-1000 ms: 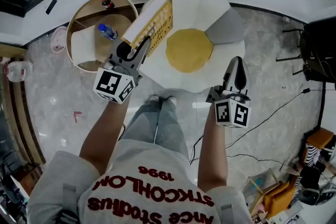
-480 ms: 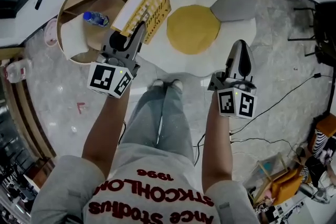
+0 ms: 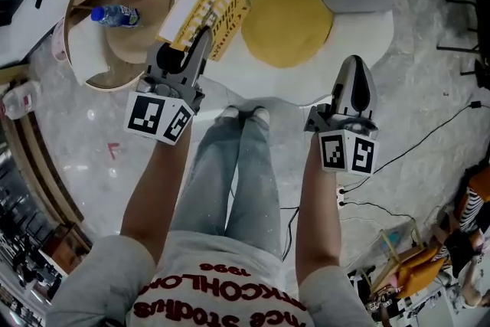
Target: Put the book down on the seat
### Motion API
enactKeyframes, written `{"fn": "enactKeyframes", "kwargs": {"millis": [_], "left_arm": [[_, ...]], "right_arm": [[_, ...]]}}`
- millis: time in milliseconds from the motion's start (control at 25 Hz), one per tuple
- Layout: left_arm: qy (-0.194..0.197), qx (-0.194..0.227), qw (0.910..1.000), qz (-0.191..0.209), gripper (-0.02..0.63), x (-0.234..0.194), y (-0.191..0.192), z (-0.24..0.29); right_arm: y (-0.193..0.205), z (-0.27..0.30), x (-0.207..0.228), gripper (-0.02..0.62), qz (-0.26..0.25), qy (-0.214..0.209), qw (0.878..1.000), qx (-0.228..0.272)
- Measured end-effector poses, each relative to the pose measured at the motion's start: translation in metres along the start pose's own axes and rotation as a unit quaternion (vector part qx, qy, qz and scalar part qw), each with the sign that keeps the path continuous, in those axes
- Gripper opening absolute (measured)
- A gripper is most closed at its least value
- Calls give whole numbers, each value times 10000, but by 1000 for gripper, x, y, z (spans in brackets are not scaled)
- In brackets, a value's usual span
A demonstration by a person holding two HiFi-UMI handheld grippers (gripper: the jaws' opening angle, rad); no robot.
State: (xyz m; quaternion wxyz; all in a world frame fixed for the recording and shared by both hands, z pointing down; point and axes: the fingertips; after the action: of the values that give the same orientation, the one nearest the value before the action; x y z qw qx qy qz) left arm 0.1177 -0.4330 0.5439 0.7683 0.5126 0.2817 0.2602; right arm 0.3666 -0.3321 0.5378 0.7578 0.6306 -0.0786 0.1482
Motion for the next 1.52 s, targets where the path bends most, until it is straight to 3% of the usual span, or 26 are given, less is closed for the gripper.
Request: {"fn": "enactKeyframes", "kwargs": {"millis": [480, 920, 1160, 1320, 1520], "left_arm": [[-13, 0, 9995, -319, 146, -9, 81, 41], [-48, 243, 9949, -973, 146, -29, 144, 76], [-510, 269, 9853, -1608, 147, -60, 189, 103], [-760, 416, 9690, -2314, 147, -81, 218, 116], [-1020, 464, 9589, -2608, 146, -102, 246, 128]], "right_arm": [[62, 18, 29, 25, 77, -97, 9999, -75], [114, 32, 43, 25, 205, -219, 9994, -183], [136, 35, 57, 25, 276, -244, 9989, -296], [143, 34, 64, 25, 363, -211, 9986, -326], [158, 40, 62, 25, 372, -232, 9981, -438]]}}
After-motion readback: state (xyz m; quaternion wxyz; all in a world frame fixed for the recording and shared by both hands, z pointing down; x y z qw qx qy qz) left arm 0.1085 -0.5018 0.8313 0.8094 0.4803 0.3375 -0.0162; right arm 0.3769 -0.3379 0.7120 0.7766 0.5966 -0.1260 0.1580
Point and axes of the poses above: the fingertips, and each gripper's own axes: z forward along the fingers, x to its right, y out of its underside, and after that the axes turned 6 degrees about -x, right-handed
